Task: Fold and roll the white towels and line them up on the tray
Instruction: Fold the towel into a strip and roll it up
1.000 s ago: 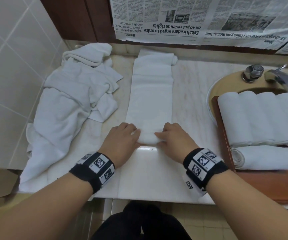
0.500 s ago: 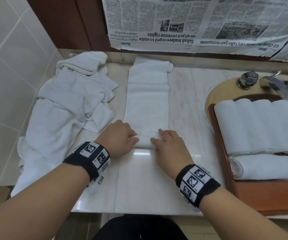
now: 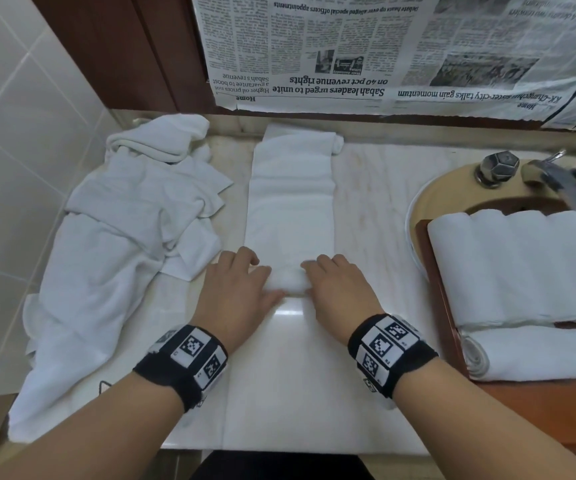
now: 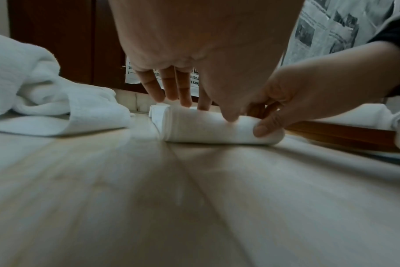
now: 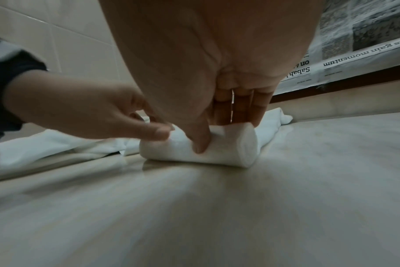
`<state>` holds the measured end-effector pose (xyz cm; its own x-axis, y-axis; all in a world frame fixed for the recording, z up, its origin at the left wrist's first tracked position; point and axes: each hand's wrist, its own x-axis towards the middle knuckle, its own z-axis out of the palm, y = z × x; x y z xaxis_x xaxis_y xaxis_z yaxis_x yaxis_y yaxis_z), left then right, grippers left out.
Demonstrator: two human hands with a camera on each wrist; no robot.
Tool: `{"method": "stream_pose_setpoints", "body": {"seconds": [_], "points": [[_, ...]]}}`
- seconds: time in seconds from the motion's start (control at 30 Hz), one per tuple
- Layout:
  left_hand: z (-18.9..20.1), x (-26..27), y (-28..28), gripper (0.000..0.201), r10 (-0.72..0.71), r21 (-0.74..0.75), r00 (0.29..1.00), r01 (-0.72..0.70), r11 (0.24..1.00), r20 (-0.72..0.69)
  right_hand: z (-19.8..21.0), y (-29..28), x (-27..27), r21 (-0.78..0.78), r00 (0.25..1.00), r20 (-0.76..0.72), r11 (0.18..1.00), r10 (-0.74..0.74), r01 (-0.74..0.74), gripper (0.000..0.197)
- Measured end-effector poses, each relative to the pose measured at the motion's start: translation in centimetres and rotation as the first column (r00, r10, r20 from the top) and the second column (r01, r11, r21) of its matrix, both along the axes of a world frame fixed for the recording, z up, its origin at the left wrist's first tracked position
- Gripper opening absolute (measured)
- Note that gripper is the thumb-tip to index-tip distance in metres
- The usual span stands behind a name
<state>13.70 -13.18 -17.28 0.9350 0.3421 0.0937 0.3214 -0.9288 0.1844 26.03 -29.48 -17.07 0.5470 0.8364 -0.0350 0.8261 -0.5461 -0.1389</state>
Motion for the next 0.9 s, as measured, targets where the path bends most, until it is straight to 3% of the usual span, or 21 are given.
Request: {"method": "stream_pose_setpoints", "body": {"seconds": [0.1,0.23,0.47,0.57,0.67,0.77,0.9], "points": [[-0.3,-0.1,0.5,0.048,-0.02,-0.018,0.999,0.019,1.0,-0.044,0.0,-0.3,0.3,0.049,1.0,-0.024,0.999,-0.004,0.005,0.03],[-0.5,1.2,2.2,0.046,-0.1,0.001,0.994,0.101,0.995,-0.037,-0.5,-0.4,-0.4,0.073,0.999,0.025,0.997,-0.029,0.027,0.047],[0.1,3.5,4.8,0.053,-0.277,-0.008,0.954,0.278,0.961,-0.113,-0.2,0.8,0.3,0.066,0.992,0.117,0.997,-0.05,0.042,0.05],[0.9,4.4,4.9,0.04,-0.186,-0.131,0.967,0.165,0.978,-0.171,-0.2,1.1,2.1,0.056,0.995,0.103,0.998,-0.007,0.001,0.046],[1.4,5.0,4.3,0.035,-0.057,-0.197,0.993,0.036,0.98,-0.104,0.2,1.5,3.1,0.056,0.999,0.035,0.998,0.001,-0.003,0.045],[1.2,5.6,3.5,0.025,0.059,-0.131,0.994,-0.071,0.989,-0.092,0.5,1.9,3.5,-0.006,1.0,-0.022,1.0,-0.001,0.001,0.043],[0.4,5.9,2.5,0.021,0.081,-0.008,0.994,-0.082,0.997,-0.072,0.1,2.1,3.0,-0.047,0.999,0.01,0.997,-0.054,0.054,0.055]]}}
